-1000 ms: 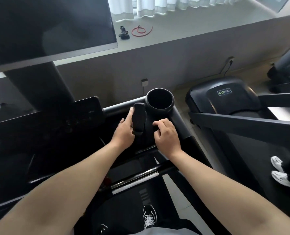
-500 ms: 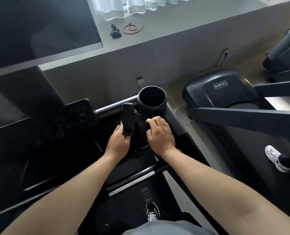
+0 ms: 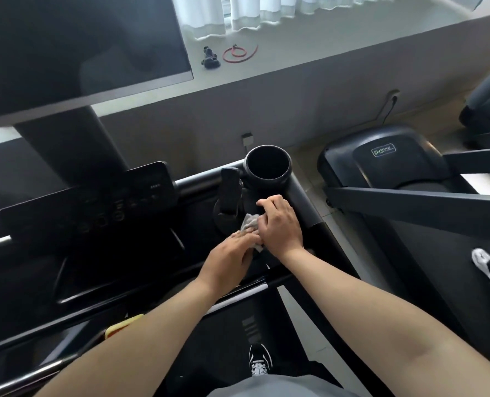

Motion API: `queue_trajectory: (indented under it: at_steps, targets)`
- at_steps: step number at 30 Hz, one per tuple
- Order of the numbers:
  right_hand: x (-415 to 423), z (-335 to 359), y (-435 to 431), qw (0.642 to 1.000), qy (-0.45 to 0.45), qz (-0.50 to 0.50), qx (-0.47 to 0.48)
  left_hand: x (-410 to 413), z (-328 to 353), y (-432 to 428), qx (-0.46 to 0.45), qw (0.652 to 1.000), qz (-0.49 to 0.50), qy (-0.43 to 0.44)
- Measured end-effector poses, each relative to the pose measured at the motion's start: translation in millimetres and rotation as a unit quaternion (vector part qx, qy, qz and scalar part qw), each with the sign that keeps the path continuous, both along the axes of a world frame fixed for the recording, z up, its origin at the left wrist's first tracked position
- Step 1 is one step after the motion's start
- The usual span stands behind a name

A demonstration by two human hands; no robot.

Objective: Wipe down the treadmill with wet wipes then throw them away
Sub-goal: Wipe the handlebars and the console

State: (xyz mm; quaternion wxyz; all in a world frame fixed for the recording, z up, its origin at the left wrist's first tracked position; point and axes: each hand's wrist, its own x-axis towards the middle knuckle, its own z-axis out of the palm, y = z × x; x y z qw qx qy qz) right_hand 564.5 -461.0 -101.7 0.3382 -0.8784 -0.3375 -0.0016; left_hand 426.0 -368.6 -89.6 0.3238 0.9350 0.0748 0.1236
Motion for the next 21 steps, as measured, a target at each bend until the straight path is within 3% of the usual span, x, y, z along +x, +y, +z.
queue_trajectory:
  at_steps: [7,14,21]
  targets:
    - [2.8,-1.0,-5.6,0.999,0.036,0.002,0.031,15.1,2.1,3.7,0.000,0.999,-0.012,0.046]
    - [0.0,-1.1,-5.2,0.999,0.042,0.003,0.025,-16.2,-3.7,29.5,-0.056,0.988,0.141,0.018]
    - [-0.8,0.0,-2.3,1.000,0.018,0.021,0.001,9.5,12.6,43.1,-0.117,0.980,0.157,0.046]
